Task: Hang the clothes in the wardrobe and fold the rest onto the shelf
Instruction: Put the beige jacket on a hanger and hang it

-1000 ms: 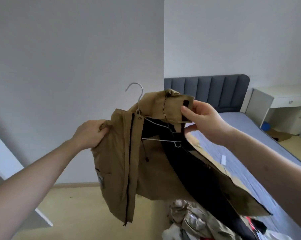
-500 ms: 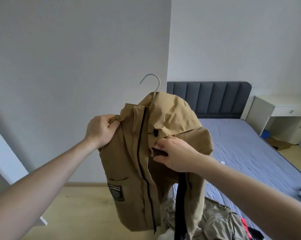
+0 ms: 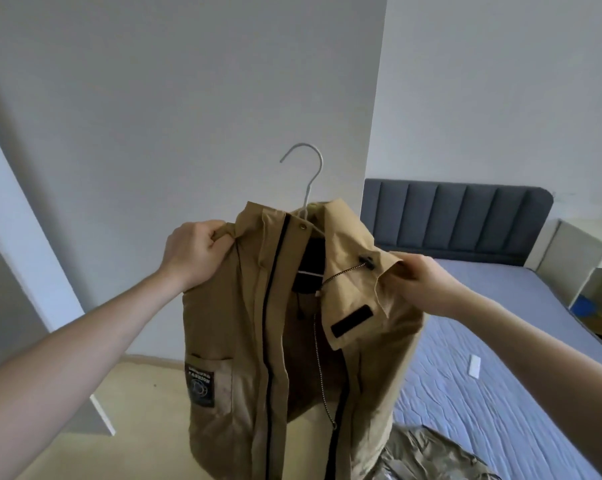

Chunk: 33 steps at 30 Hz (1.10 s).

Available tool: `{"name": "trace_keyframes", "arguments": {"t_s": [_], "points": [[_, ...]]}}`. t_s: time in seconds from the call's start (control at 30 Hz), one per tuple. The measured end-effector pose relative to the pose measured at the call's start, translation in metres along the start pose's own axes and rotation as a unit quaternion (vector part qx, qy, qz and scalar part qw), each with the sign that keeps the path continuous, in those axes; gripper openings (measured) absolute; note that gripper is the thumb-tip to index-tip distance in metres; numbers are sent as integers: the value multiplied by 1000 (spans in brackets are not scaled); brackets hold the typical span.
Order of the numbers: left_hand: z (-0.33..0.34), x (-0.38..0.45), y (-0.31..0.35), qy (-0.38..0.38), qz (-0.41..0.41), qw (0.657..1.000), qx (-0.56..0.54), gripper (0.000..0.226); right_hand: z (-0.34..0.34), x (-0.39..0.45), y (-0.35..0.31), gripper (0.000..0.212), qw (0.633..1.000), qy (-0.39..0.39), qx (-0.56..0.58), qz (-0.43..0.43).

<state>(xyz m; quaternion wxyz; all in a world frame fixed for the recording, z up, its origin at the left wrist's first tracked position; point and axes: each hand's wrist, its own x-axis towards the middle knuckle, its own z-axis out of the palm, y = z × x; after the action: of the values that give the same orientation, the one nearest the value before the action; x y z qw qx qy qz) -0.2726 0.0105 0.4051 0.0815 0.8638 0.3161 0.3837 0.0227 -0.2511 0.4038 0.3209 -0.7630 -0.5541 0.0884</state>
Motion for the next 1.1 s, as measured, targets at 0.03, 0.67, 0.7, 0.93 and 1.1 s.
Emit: {"name": "trace_keyframes", "arguments": {"t_s": [0.03,0.67,0.7,0.93,1.1], "points": [[-1,0,-1,-7,-9,1000,11,39,6,3,-1,18,999,-7,-23,-24],[-36,-44,-3,-20,-66,988,139,45,89,73,-48,39,974,-117,104,-167],[-39,-47,-4,-23,-66,986,152,41,95,75,-51,40,971,-121,118,-170],[-66,-85,-48,-11,-187,957,219,12,155,85,-94,34,945,-154,218,-188],[-108,-126,-87,38,-232,943,234,30,205,102,-142,21,933,-183,226,-213]]}}
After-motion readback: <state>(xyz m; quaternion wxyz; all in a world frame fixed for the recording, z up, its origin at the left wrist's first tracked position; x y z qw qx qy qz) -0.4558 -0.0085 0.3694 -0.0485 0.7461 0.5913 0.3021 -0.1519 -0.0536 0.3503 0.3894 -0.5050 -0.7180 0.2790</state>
